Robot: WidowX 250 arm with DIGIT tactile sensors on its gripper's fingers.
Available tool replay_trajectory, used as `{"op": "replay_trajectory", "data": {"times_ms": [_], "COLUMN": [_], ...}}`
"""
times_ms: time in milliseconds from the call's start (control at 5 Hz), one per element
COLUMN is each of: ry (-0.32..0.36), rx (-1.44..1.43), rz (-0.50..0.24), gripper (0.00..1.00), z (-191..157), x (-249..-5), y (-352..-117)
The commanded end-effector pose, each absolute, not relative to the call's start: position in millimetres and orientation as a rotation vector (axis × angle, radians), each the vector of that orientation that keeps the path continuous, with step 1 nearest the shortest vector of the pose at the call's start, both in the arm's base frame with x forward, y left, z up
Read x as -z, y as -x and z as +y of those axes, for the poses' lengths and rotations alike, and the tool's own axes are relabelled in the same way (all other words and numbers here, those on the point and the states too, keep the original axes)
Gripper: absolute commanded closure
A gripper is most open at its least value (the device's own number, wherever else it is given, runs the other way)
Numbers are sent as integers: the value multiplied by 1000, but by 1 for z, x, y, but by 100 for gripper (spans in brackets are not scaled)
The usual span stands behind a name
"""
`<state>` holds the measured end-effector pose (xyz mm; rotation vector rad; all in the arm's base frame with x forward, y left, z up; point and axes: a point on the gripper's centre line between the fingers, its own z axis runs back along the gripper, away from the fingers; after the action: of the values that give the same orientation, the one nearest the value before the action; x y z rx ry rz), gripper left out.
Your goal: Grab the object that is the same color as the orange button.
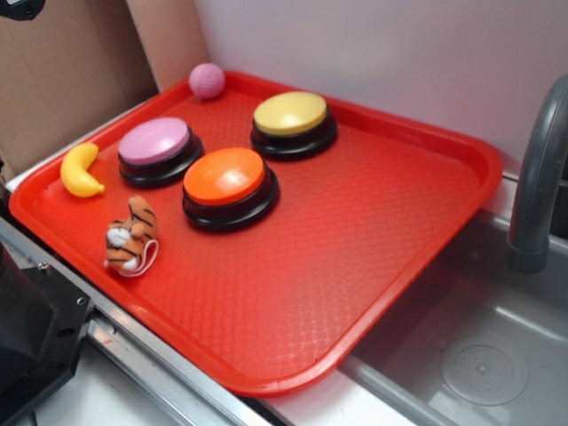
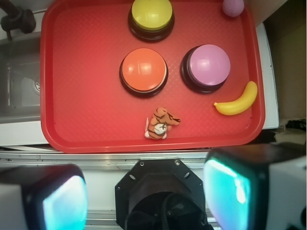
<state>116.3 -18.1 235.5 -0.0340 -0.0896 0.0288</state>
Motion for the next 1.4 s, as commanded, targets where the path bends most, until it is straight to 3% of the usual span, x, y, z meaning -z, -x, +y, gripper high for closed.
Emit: {"op": "replay_trajectory", "data": {"times_ms": [0,600,1200], "ry": [34,19,-31], "rx": [-29,-203,-397], "rz": [-90,-141,-106], "gripper": [0,0,0], "z": [-18,-7,5], "x": [-235,-178,-105], "y": [-116,-139,-153]}}
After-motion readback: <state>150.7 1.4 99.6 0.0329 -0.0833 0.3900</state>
